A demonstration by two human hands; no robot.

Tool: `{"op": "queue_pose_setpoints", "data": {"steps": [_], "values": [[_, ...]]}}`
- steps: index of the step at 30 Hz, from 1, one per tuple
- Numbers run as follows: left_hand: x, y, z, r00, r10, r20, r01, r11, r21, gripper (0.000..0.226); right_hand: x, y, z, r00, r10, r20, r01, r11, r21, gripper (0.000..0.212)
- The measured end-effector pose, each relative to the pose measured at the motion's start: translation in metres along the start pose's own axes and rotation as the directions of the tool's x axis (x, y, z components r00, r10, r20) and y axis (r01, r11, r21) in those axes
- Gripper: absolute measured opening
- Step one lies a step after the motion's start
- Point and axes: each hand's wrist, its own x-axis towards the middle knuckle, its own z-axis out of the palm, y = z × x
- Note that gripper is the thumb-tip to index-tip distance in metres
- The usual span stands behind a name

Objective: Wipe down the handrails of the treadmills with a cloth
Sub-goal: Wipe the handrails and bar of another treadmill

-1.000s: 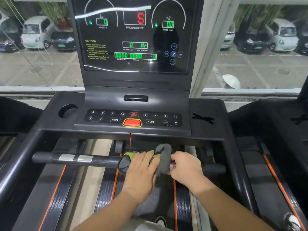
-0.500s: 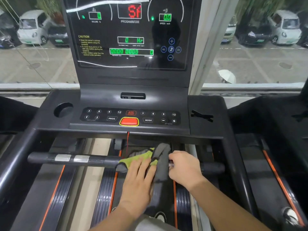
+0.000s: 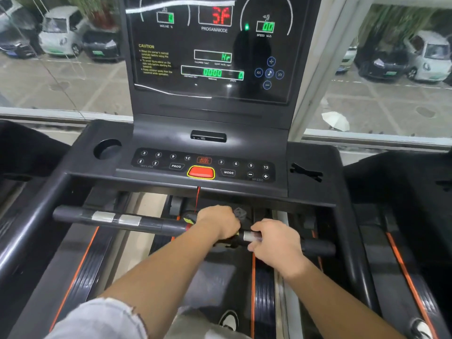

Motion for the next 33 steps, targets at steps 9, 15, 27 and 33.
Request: {"op": "queue_pose_setpoints", "data": {"steps": [9,15,27,33], "values": [[-0.085,-0.019,0.093,0.722,0.27,-0.637,-0.284,0.955,0.083,0.045,-0.004,-0.008,-0.004,0.997,0.071,0.02,-0.07,0.997,-0.027,0.016],[-0.117,-0.028,0.138,0.948,-0.031,-0.316,-0.101,0.914,-0.392,0.021,0.005,-0.022,-0.01,0.99,0.037,0.136,-0.023,0.995,-0.101,0.011],[-0.083,-0.005,0.086,0.867,-0.253,0.429,0.134,-0.711,-0.69,0.028,0.007,-0.022,0.0,0.995,0.06,0.075,-0.054,0.996,-0.074,0.024],[-0.073,-0.004,0.076,0.899,-0.163,0.406,0.187,-0.695,-0.694,0.043,0.003,-0.02,0.008,0.999,0.026,0.034,-0.021,0.993,-0.119,0.023]]}}
